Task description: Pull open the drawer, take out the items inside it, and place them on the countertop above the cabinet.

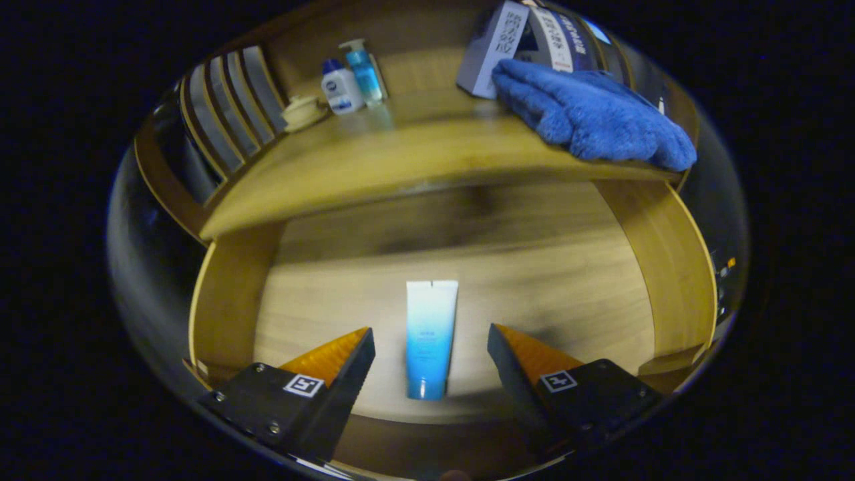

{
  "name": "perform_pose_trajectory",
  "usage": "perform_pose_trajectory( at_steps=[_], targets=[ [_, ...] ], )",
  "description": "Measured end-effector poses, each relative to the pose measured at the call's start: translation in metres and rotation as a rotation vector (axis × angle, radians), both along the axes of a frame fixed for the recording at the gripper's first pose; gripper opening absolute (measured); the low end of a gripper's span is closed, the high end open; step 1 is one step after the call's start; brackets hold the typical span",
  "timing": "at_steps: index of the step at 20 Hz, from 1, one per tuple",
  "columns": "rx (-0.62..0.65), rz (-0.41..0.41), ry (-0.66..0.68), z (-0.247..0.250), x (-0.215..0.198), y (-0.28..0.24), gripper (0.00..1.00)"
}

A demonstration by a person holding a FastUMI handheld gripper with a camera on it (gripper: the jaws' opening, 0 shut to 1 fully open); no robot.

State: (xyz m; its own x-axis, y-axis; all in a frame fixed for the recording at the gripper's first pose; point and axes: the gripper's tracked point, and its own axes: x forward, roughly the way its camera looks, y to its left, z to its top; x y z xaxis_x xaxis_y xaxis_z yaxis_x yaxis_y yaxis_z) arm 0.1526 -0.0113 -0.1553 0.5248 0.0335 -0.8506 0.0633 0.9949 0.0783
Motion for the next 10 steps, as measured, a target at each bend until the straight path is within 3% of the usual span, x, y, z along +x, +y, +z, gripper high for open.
perform_pose_trajectory(
  at_steps=[3, 6, 7, 10],
  targets=[
    [0.084, -0.04, 0.015, -0.002, 0.005, 0.001, 0.97],
    [0.053, -0.013, 0.119, -0.019, -0.006, 0.006, 0.87],
    [0.031, -0.009, 0.126, -0.022, -0.003, 0.004, 0.78],
    [-0.026, 0.001, 0.147, -0.024, -0.004, 0.003, 0.72]
  ],
)
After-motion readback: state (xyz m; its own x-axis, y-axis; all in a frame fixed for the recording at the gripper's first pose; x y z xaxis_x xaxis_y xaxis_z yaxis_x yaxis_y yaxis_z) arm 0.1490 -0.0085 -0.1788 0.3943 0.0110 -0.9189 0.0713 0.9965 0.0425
